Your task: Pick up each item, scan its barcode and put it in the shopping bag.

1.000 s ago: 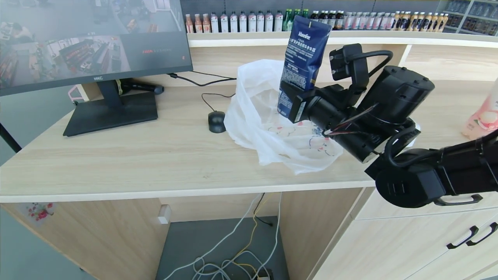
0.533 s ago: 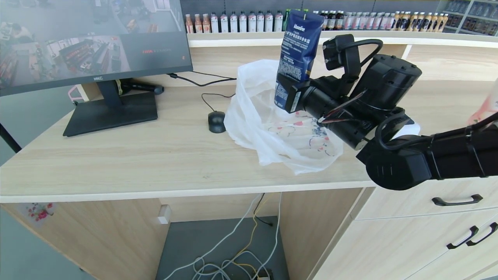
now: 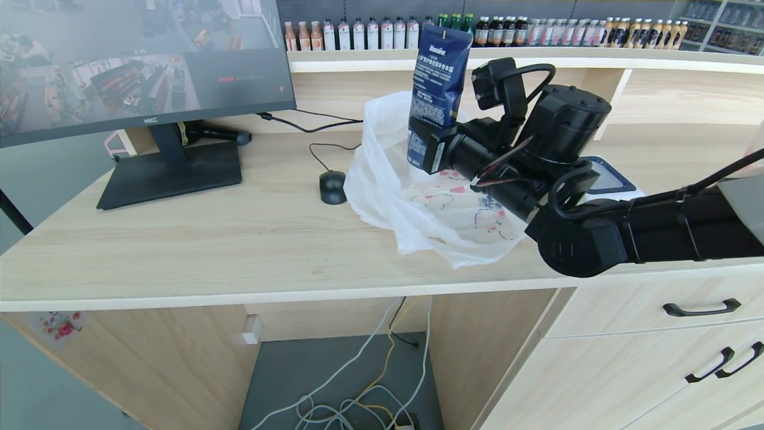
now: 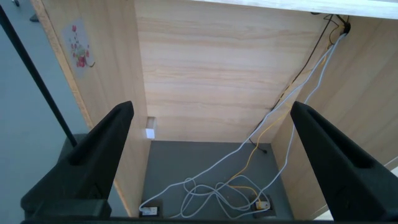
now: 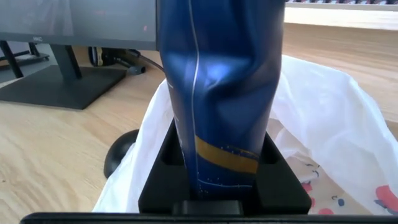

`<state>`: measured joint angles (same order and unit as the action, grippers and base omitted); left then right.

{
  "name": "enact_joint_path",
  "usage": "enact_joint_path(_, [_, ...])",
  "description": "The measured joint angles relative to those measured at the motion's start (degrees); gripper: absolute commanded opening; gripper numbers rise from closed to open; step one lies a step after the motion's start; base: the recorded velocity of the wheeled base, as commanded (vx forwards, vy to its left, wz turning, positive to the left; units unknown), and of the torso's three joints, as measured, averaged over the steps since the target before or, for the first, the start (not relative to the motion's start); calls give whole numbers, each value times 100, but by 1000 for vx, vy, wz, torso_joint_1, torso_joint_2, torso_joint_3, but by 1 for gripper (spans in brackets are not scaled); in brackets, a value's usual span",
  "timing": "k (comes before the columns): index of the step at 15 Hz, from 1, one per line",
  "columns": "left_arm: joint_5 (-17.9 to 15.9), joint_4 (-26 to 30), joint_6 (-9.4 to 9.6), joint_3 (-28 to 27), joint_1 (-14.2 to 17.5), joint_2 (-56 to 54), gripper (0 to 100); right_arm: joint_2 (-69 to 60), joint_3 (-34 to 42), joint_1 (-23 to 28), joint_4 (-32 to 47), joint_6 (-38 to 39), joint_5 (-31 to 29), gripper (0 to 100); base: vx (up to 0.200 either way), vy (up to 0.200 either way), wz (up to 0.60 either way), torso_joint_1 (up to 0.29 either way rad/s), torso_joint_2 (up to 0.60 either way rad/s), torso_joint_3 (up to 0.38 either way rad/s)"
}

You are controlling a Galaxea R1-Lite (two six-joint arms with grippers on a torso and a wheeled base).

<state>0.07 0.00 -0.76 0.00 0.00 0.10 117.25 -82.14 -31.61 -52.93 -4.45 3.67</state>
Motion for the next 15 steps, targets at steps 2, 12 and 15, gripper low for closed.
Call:
enact_joint_path(2, [0,0,-2,0,0,0,100,172,-267,16,137,0,12,0,0,0,0,0,0,0])
enact_joint_path(12, [0,0,0,0,0,0,100,701,-763,174,208,16,157,0,0,0,0,0,0,0])
enact_joint_path(15, [0,0,-2,0,0,0,100,772,-769,195,207,156,161,0,0,0,0,0,0,0])
